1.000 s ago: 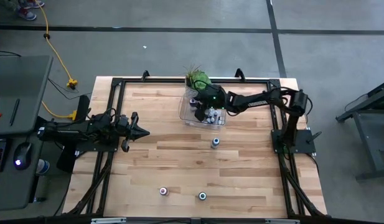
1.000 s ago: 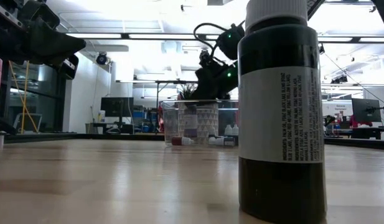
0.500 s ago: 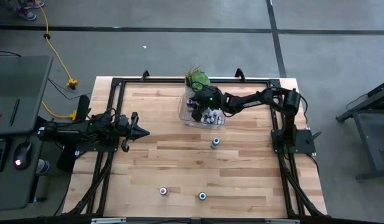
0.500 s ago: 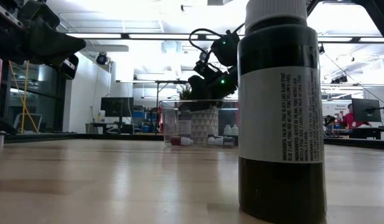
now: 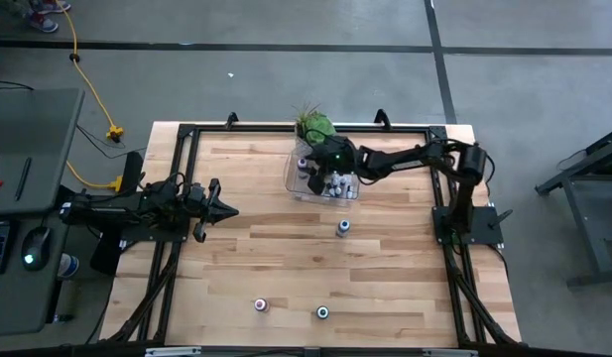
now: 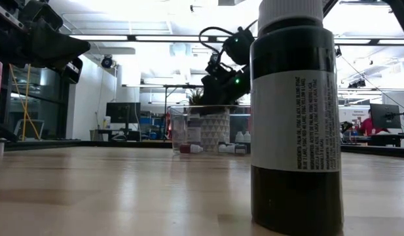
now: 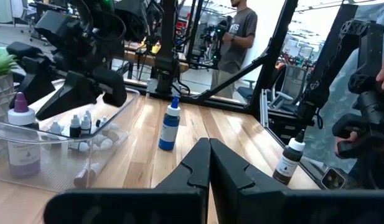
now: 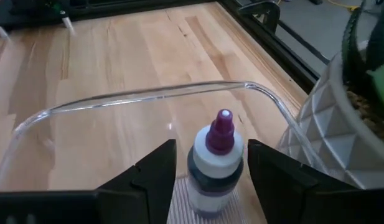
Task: Pick & Place food coloring
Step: Put the large blue food coloring bottle into the bin
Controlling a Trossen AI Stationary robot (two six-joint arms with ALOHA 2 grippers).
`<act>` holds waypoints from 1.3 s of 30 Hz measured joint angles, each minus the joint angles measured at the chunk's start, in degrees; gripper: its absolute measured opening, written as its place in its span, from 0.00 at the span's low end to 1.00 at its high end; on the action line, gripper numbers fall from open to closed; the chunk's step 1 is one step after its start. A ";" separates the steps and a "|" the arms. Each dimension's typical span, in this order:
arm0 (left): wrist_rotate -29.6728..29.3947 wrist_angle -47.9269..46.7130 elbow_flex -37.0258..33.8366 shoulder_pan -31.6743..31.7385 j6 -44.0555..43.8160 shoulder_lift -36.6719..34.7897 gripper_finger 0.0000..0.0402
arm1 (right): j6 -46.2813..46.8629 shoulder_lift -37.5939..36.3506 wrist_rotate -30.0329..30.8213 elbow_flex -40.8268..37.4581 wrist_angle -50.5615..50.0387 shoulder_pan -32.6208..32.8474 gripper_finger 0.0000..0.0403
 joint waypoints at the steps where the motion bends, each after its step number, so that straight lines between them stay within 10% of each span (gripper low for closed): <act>1: 0.00 0.00 0.01 0.02 0.00 -0.01 0.00 | -0.01 -0.65 0.02 0.00 -0.92 0.06 0.46; 14: 0.00 0.00 0.01 0.02 0.00 -0.01 0.00 | -3.43 -10.77 -0.47 0.24 -11.43 1.70 0.47; 39: -0.01 0.00 0.01 0.02 0.00 -0.01 0.00 | -17.13 -14.51 -12.12 34.58 -77.10 13.88 0.47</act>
